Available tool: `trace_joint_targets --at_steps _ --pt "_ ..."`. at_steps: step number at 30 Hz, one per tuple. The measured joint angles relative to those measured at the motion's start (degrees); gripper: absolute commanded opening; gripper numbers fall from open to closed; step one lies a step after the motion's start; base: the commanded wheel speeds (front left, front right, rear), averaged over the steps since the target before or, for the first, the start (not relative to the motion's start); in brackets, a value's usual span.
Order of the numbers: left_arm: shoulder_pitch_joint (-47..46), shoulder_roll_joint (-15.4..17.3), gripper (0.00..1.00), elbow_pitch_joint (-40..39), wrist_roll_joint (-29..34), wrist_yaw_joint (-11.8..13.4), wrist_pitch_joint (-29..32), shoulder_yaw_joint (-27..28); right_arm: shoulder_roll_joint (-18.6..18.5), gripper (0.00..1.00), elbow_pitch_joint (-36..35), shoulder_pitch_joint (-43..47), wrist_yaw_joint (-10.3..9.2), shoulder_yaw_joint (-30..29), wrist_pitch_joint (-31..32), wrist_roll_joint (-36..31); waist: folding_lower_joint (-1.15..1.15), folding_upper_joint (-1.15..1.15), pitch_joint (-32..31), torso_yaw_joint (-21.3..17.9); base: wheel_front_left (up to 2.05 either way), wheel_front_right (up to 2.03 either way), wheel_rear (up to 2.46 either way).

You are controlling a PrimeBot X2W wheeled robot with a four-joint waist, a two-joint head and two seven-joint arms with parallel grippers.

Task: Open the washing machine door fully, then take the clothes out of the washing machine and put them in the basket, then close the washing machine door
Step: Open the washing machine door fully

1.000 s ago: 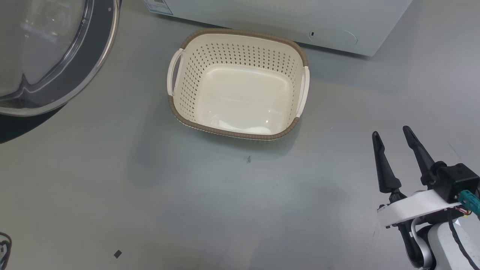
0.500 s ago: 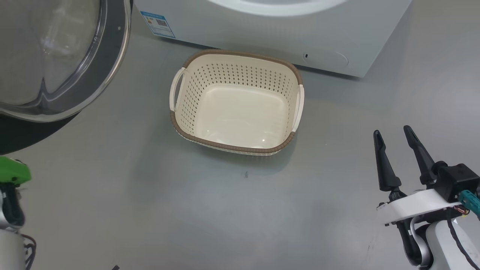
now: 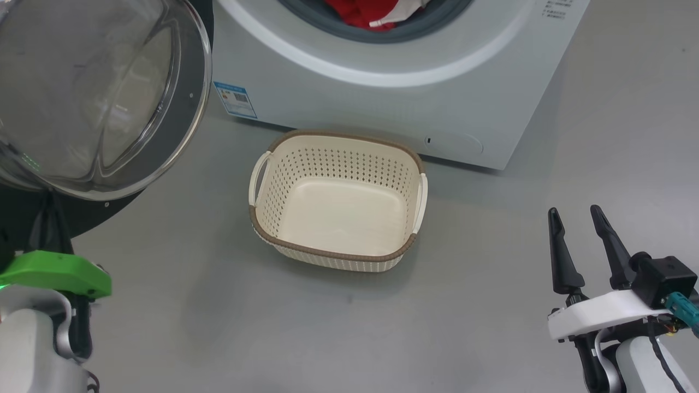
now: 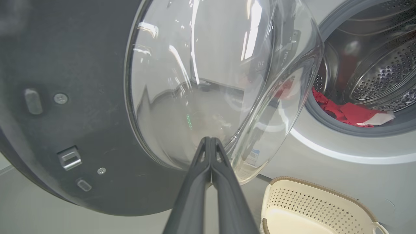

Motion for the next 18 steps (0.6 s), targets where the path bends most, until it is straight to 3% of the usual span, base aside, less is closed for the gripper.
trace_joint_targets --at_steps 18 --pt "11.96 -2.71 0.0 -6.11 2.96 -1.38 -0.51 -4.33 1.56 1.0 0.31 5.37 -0.01 -2.42 -0.52 1.85 0.0 0.0 -9.81 -6.63 0.0 0.0 0.0"
